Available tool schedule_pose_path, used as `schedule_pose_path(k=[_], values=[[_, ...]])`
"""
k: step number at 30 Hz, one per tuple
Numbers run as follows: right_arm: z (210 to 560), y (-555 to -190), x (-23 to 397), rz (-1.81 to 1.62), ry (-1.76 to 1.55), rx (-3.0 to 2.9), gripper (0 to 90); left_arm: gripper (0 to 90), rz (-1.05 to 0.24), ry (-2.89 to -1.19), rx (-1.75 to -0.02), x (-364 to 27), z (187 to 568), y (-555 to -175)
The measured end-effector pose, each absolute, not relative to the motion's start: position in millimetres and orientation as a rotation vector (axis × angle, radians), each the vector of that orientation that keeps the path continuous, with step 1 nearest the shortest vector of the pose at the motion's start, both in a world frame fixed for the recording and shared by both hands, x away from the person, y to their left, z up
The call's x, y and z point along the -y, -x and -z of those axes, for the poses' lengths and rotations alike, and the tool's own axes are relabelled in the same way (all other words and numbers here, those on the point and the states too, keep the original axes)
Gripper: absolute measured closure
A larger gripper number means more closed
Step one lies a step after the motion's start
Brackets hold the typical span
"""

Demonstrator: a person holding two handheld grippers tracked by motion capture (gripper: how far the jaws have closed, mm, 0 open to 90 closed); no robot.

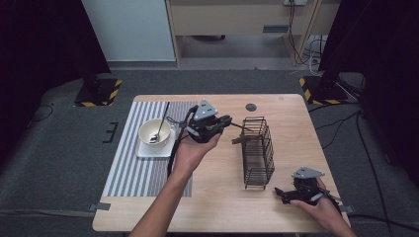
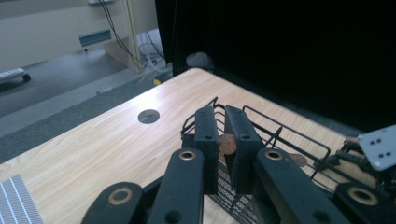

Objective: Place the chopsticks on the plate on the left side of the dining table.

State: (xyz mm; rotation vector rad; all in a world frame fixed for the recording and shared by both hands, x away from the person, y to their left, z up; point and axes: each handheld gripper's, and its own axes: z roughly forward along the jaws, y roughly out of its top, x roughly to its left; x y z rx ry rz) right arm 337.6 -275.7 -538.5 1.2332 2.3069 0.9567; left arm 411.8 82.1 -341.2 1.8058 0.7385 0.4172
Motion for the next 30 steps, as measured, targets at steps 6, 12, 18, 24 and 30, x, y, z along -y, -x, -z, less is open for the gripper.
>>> schedule_pose_path(k=[6, 12, 18, 24, 30], values=[[539, -338, 276, -0.957, -1.233, -2.307, 0.2, 83.9, -0.389, -1.728, -0.752, -102, 348, -413], [539, -338, 276, -0.957, -1.233, -2.307, 0.2, 84.0, -0.351, -1.653, -0.745, -115, 351, -412], [539, -338, 276, -0.957, -1.233, -2.307, 0.2, 83.9, -0.315, -1.604, -0.721, -118, 352, -411], [539, -338, 276, -0.956, -1.23, -2.307, 0.2, 83.9, -0.282, -1.549, -0.709, -114, 352, -411], [539, -338, 276, -0.958, -1.234, -2.306, 0.2, 83.9, -0.288, -1.498, -0.71, -107, 351, -410]])
